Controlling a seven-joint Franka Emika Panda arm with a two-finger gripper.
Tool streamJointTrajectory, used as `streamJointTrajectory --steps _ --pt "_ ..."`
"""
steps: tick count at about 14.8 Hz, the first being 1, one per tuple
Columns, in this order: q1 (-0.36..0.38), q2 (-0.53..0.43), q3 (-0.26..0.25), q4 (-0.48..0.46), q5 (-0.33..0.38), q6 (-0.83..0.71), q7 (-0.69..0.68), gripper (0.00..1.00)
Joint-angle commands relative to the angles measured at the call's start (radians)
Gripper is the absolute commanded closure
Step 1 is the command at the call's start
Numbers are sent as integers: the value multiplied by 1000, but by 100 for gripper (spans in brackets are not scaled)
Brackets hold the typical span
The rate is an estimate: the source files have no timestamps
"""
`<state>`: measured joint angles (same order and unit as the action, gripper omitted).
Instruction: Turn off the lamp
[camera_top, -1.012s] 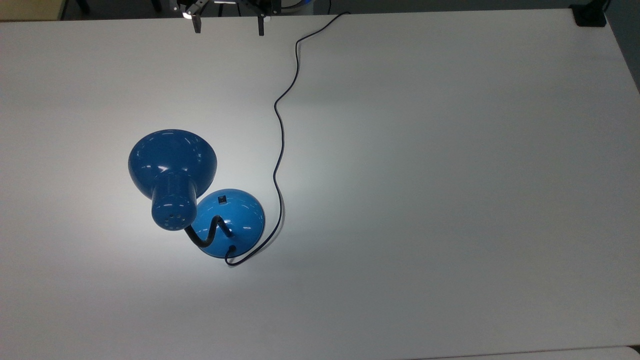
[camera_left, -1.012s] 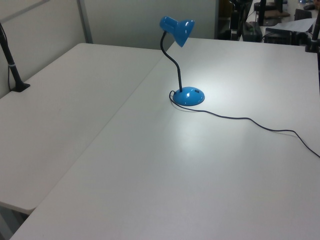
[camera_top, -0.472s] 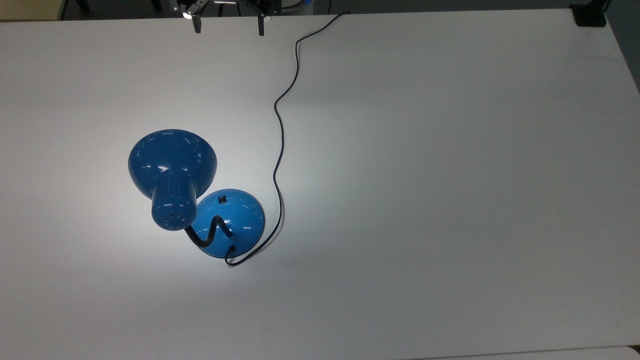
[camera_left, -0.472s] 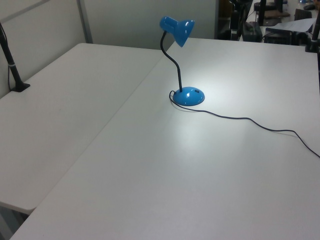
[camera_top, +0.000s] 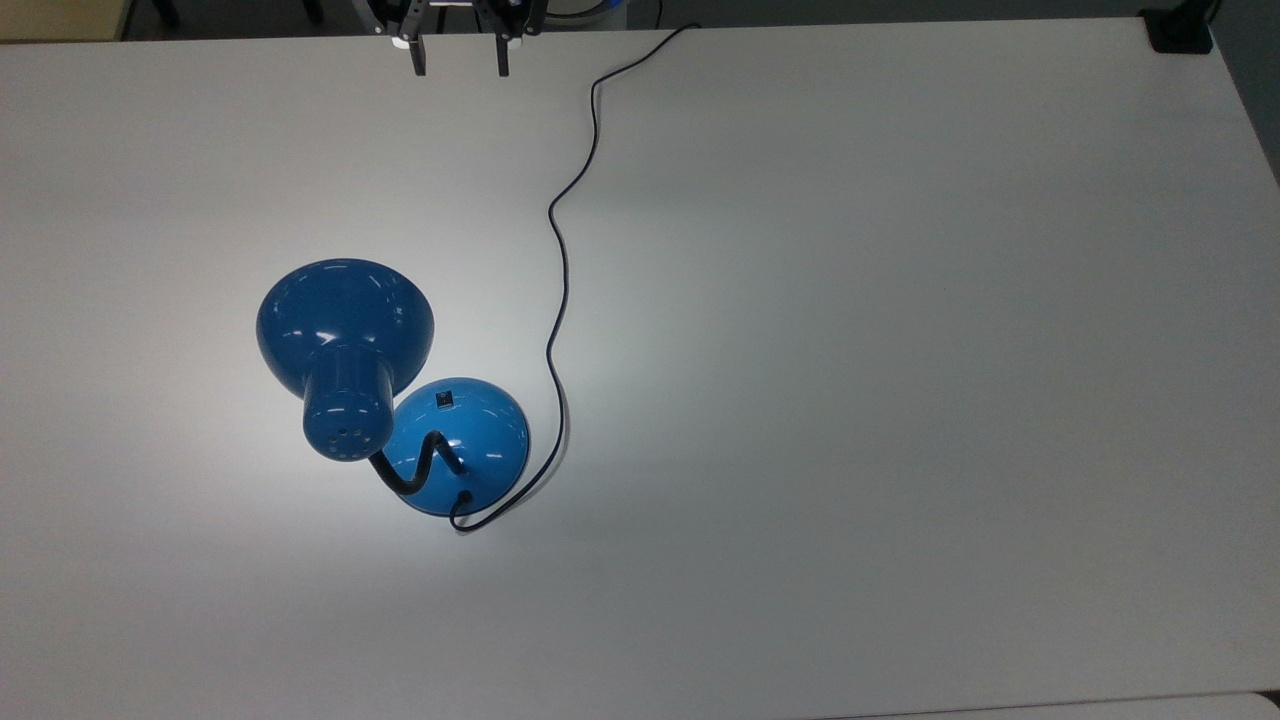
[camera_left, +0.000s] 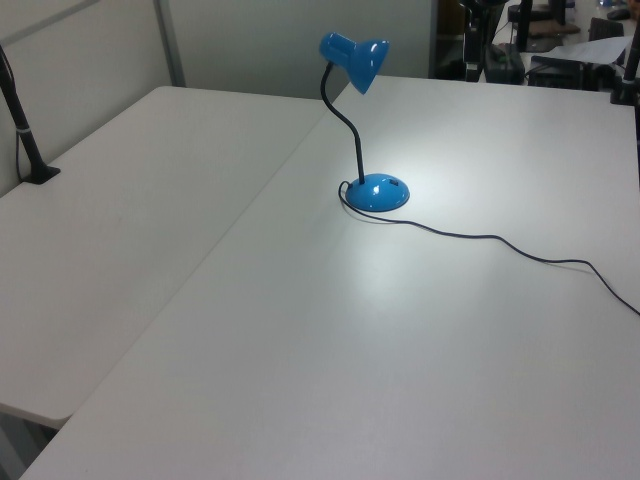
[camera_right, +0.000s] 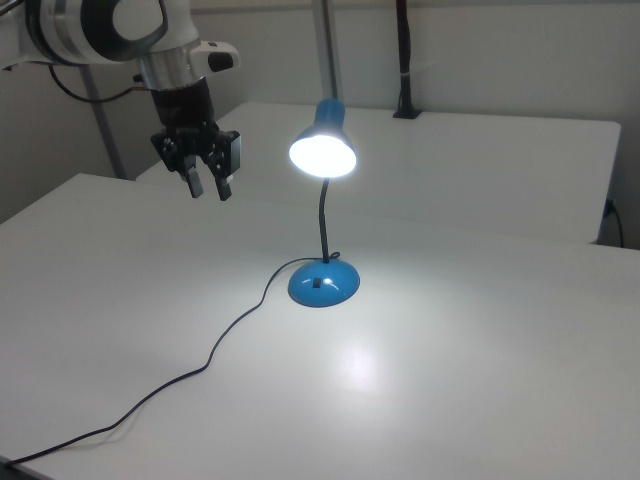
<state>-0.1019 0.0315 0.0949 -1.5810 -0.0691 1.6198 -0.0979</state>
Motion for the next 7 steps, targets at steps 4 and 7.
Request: streamJointTrajectory --steps 4,7 --pt "8 -9 -11 -4 0 -32 -37 92" --pt "7 -5 -11 -4 2 -29 -52 100"
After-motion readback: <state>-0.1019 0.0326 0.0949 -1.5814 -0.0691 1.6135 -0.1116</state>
